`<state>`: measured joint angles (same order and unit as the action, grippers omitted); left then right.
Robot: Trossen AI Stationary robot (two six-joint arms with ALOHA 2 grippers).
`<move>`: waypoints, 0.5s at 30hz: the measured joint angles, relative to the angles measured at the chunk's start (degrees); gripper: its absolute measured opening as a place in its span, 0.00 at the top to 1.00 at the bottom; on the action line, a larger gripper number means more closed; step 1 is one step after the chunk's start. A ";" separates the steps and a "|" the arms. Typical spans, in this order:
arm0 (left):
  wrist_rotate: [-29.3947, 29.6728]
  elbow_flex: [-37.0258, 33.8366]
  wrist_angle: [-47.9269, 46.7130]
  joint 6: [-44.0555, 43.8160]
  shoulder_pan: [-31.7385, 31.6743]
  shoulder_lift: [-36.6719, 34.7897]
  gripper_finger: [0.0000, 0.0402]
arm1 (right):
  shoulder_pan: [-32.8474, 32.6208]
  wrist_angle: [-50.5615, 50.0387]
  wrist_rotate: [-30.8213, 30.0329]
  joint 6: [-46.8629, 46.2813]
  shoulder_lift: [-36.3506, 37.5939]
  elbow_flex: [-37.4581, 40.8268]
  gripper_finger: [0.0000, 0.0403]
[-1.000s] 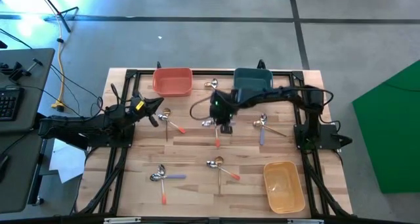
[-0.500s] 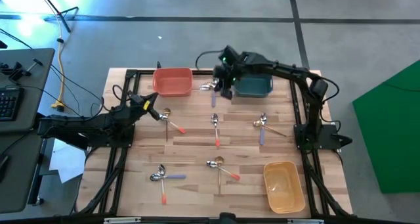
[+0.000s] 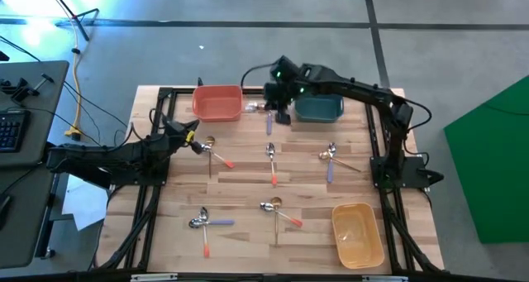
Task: Sort silverware by color (type)
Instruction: Put the violet spoon into the yellow bin
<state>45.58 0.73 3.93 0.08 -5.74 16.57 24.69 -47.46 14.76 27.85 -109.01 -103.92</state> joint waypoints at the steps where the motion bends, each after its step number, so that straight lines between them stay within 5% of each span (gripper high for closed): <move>1: -1.56 0.00 0.55 1.47 0.02 0.12 0.99 | -1.00 -1.49 -0.85 -1.92 0.04 0.00 0.96; 9: -5.90 0.00 3.45 -1.33 0.22 0.14 0.99 | -12.54 -17.22 -4.53 -25.13 8.23 -0.02 0.96; 15: -5.88 0.00 1.47 -3.82 0.22 0.14 0.99 | -28.35 -23.28 -13.27 -48.30 15.47 1.68 0.96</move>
<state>39.70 0.73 5.40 -3.75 -5.52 16.71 -3.67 -70.74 1.49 -20.45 -93.54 -102.24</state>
